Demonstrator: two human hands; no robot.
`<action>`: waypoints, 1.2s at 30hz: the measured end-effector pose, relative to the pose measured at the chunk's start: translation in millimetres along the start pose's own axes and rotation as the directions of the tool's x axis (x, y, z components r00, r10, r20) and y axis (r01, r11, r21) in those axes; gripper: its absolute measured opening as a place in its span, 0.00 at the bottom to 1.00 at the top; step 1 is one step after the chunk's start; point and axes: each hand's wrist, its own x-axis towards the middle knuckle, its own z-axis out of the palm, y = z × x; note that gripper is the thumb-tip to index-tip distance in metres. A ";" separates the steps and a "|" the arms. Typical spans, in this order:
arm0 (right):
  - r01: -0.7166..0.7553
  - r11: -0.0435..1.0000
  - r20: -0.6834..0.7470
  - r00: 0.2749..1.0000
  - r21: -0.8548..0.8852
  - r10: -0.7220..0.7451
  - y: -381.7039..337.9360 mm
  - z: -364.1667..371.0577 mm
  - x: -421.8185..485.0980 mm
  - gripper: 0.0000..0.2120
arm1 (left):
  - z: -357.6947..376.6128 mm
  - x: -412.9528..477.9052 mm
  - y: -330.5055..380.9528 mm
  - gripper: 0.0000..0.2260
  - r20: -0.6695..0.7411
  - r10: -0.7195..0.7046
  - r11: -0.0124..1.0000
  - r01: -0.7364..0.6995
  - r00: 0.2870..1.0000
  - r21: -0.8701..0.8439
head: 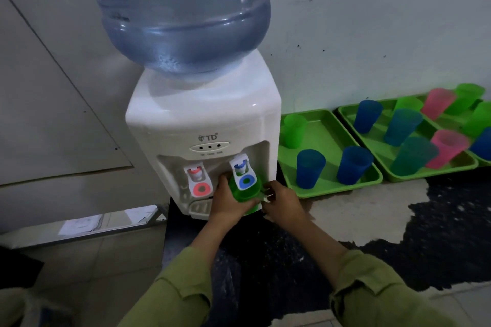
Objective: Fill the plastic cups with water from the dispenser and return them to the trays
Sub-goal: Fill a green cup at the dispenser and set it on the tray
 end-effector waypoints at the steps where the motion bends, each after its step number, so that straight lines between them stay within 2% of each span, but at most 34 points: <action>1: -0.007 1.000 0.024 1.000 -0.010 0.008 1.4 4.6 -1.6 0.18 | -0.9 -1.4 -0.2 0.34 0.005 0.011 1.000 -0.011 1.000 -0.001; 5: 0.009 0.996 0.024 1.000 0.090 -0.011 6.4 27.8 -8.7 0.22 | -2.4 -7.1 -10.0 0.31 0.024 0.071 0.995 -0.072 0.997 0.070; 8: 0.005 0.977 -0.060 0.998 0.214 0.008 -1.1 41.6 -9.8 0.29 | -6.9 -12.2 -10.7 0.27 -0.055 0.172 0.966 -0.158 0.983 0.204; 11: -0.009 0.956 -0.120 0.992 0.294 0.046 -7.9 50.3 -4.6 0.31 | -9.9 -14.0 -3.1 0.20 -0.126 0.284 0.929 -0.240 0.951 0.283; 15: -0.014 0.944 -0.178 0.981 0.329 0.077 -5.1 55.5 -4.9 0.29 | -10.3 -11.4 10.0 0.11 -0.243 0.257 0.914 -0.154 0.935 0.374; 22: -0.009 0.958 -0.211 0.975 0.286 0.073 1.5 56.1 -8.0 0.31 | -12.0 -3.5 22.1 0.04 -0.210 0.001 0.968 0.051 0.978 0.244; 30: -0.010 0.970 -0.194 0.979 0.244 0.059 4.5 55.3 -5.1 0.31 | -18.0 -14.1 25.8 0.04 -0.141 0.032 0.996 -0.019 0.990 0.091; 36: -0.027 0.980 -0.177 0.982 0.197 0.062 1.2 55.8 -2.1 0.33 | -24.6 -18.5 32.7 0.07 -0.194 0.045 0.997 -0.057 0.980 -0.054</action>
